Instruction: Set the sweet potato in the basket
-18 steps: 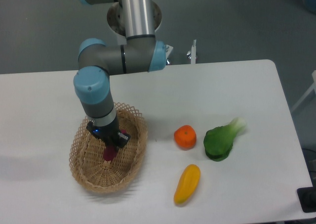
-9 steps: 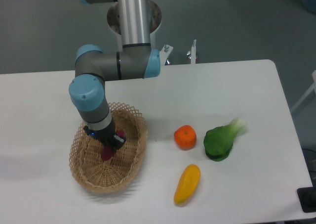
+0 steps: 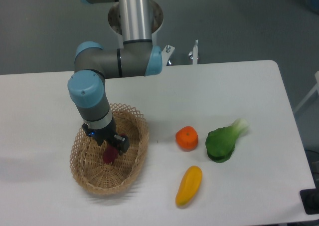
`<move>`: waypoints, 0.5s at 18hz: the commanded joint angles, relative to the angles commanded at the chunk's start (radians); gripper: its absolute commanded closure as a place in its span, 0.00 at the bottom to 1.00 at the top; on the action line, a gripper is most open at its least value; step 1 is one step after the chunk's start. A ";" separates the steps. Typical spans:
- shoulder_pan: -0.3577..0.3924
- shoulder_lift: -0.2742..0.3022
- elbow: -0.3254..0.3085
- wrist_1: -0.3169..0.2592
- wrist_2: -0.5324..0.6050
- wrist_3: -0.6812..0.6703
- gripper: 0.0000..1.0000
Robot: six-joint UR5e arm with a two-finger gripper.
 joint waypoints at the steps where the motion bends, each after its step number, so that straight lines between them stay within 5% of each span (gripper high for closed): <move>1: 0.028 0.009 0.014 0.006 -0.003 0.002 0.00; 5: 0.064 0.012 0.123 -0.006 0.011 0.003 0.00; 9: 0.152 0.060 0.135 -0.043 0.029 0.131 0.00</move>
